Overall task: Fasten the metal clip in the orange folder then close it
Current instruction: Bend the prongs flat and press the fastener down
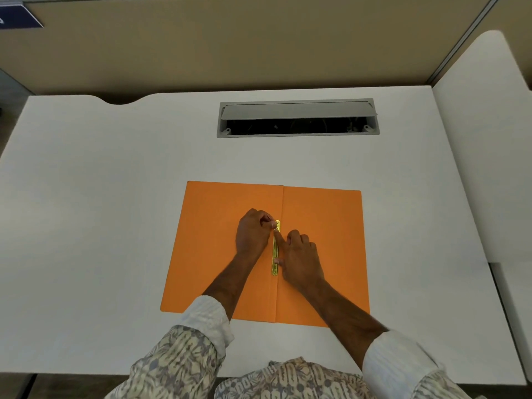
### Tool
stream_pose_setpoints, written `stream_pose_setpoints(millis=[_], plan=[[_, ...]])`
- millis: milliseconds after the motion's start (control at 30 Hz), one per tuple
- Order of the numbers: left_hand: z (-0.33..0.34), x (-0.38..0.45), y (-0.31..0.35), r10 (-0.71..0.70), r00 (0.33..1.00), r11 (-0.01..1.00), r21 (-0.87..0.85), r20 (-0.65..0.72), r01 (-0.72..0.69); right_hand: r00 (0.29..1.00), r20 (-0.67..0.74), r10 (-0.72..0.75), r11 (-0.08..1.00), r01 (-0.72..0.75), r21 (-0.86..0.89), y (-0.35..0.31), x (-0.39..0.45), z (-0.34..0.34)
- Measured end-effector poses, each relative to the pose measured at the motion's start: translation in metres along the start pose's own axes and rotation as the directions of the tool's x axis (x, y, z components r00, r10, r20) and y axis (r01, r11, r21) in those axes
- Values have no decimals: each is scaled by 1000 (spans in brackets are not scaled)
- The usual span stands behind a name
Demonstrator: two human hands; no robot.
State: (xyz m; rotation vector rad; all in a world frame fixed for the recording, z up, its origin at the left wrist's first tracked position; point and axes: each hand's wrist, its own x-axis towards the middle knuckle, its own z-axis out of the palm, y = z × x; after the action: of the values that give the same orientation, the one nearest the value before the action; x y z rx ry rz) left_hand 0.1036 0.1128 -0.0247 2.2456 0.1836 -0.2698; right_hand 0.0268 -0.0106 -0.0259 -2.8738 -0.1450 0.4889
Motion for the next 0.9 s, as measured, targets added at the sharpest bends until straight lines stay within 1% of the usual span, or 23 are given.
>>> stream_pose_setpoints(millis=[167, 333, 533, 800, 900], plan=[[-1, 8, 2, 17, 999, 997, 76, 41, -20, 1000, 19, -3, 1000, 3, -2, 1, 3, 0], [-1, 12, 8, 72, 995, 984, 157, 75, -84, 1000, 13, 8, 1000, -8, -13, 1, 2, -1], [-4, 17, 11, 118, 985, 968, 207, 124, -142, 999, 17, 31, 999, -32, 26, -1, 2, -2], [-2, 20, 15, 124, 980, 965, 209, 159, -156, 999, 15, 42, 998, -43, 35, -2, 0, -5], [1, 22, 16, 51, 987, 980, 182, 152, -78, 999, 17, 42, 999, -42, 29, -2, 0, -6]])
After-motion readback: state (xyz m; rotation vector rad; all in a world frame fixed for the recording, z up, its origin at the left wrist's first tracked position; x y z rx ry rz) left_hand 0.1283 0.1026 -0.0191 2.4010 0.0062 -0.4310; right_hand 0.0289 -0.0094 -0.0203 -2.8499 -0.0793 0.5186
